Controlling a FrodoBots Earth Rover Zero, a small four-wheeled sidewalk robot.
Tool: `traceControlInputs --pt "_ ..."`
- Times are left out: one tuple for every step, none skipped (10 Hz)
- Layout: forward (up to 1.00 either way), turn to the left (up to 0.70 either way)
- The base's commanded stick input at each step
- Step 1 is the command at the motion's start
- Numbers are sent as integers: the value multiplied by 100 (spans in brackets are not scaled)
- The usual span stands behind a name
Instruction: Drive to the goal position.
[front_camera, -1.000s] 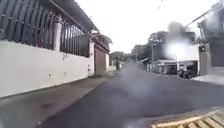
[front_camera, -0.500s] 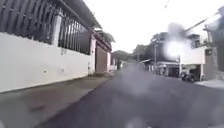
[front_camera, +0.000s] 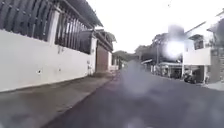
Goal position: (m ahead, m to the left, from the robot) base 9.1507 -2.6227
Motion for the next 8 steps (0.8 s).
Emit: traceControlInputs --pt "70 -9" --pt "70 -34" --pt "70 -35" --pt "70 -35" --pt "70 -35" --pt "70 -35" --pt "70 -35" --pt "70 -35"
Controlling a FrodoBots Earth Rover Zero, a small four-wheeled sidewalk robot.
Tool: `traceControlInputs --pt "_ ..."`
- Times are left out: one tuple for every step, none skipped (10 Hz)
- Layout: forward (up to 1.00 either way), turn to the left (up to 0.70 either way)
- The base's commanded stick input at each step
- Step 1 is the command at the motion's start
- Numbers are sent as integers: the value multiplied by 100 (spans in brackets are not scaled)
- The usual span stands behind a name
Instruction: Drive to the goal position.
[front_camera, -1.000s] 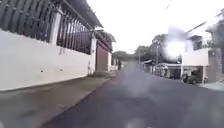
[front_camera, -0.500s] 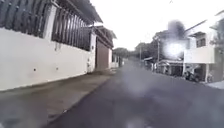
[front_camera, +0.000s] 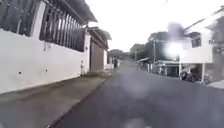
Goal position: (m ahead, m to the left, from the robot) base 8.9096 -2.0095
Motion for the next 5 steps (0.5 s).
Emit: traceControlInputs --pt "70 0" --pt "70 0" --pt "70 0" --pt "70 0" --pt "70 0"
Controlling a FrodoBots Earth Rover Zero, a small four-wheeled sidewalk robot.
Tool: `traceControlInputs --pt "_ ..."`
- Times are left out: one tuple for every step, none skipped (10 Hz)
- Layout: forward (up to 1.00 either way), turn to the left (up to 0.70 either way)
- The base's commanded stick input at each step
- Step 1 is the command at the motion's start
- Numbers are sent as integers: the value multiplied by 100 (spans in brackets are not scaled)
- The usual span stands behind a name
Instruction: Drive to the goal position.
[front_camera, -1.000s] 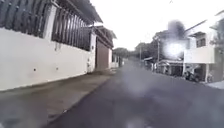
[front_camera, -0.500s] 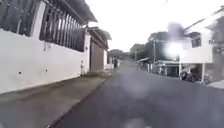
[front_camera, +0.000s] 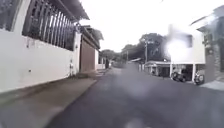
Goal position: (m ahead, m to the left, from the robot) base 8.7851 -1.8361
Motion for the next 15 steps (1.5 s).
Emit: traceControlInputs --pt "70 0" --pt "70 0" --pt "70 0" --pt "70 0" --pt "70 0" --pt "70 0" --pt "70 0" --pt "70 0" --pt "70 0" --pt "70 0" --pt "70 0" --pt "70 0" --pt "70 0" --pt "70 0" --pt "70 0"
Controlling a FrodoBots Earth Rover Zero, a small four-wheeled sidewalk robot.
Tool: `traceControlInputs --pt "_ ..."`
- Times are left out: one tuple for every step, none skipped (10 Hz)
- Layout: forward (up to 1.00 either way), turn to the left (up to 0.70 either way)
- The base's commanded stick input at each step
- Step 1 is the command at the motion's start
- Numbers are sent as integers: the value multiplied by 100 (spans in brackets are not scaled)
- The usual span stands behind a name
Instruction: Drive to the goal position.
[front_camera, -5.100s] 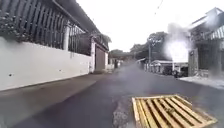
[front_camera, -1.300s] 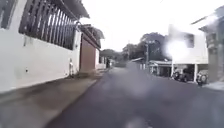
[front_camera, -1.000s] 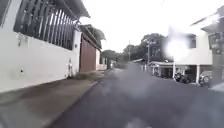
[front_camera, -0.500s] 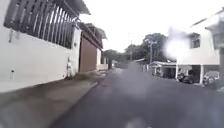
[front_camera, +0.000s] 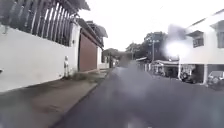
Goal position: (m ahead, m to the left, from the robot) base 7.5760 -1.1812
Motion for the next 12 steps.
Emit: traceControlInputs --pt "70 0" --pt "70 0" --pt "70 -10" --pt "70 -27" --pt "70 -34" --pt "70 -35" --pt "70 -35" --pt "70 -35" --pt "70 -35" --pt "70 -35" --pt "70 -35" --pt "70 -35"
